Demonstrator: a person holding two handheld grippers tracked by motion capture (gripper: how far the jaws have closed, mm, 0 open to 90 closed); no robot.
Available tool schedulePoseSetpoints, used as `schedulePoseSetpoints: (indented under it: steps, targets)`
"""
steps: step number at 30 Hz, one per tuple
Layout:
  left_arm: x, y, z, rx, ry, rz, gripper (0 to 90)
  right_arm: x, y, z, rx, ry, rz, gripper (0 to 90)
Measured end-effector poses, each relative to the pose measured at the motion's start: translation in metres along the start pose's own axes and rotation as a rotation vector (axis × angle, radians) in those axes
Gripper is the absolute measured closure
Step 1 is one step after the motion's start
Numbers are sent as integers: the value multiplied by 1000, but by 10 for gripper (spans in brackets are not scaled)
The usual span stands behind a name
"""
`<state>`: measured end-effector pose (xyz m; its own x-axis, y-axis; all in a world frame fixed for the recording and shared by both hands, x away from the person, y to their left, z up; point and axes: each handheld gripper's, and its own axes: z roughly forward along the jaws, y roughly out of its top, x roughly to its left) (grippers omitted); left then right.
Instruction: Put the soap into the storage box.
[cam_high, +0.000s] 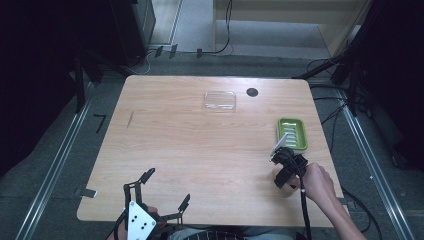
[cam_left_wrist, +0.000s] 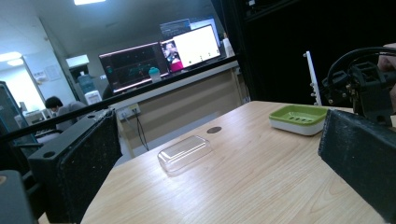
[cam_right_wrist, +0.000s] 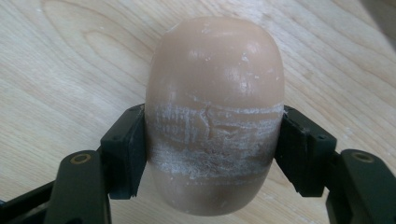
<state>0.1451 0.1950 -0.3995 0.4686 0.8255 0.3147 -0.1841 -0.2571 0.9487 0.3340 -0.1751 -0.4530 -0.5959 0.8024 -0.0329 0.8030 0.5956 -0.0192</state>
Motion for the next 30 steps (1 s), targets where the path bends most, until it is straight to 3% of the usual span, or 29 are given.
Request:
schedulePoseSetpoints:
  steps: [30]
  targets:
    - [0, 0, 0, 0, 2, -3, 0, -33, -9, -5, -15, -12, 84, 332]
